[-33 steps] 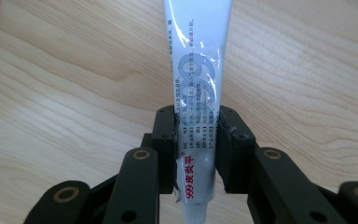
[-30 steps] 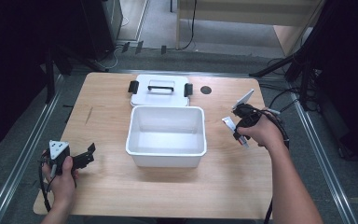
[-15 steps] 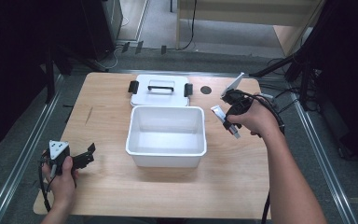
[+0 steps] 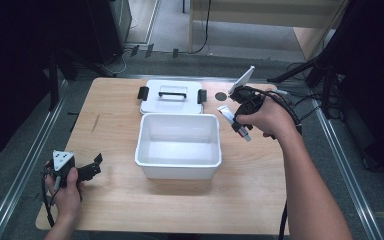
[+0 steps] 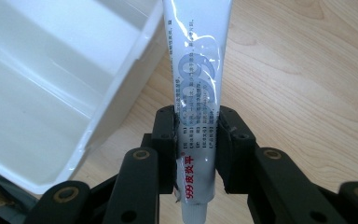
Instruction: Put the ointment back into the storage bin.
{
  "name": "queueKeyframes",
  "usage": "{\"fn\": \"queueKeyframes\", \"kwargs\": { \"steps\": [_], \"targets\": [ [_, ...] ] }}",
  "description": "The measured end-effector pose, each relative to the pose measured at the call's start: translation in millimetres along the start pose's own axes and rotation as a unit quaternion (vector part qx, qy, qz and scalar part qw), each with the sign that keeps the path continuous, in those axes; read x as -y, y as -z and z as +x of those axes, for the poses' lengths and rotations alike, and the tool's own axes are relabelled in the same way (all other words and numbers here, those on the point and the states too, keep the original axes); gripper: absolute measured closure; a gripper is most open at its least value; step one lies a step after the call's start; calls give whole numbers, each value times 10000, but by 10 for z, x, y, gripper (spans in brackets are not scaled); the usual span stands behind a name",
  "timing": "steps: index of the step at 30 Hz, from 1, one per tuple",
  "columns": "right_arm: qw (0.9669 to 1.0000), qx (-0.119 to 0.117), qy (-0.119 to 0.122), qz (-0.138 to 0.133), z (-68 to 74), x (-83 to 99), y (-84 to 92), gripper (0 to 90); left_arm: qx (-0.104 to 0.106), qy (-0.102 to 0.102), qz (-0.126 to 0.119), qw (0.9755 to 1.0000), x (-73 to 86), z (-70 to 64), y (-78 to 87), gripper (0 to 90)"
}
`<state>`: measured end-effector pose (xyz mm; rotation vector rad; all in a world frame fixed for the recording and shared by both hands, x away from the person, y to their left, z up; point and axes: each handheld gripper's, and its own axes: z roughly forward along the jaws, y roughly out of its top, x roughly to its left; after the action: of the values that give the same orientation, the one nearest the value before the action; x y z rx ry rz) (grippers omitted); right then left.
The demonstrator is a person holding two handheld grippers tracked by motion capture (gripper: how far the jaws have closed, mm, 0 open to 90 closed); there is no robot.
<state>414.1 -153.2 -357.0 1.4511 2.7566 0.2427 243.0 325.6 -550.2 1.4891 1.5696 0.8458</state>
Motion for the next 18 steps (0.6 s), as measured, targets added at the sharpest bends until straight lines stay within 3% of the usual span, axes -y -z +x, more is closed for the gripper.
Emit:
{"fn": "queueKeyframes", "kwargs": {
  "steps": [10, 18],
  "targets": [
    [9993, -76, 359, -69, 220, -87, 58, 721, 6, 14, -1, 10000, 0, 4, 1, 3],
    [9965, -165, 796, -169, 413, -145, 96, 722, 6, 28, -7, 10000, 0, 6, 0, 2]
  ]
}}
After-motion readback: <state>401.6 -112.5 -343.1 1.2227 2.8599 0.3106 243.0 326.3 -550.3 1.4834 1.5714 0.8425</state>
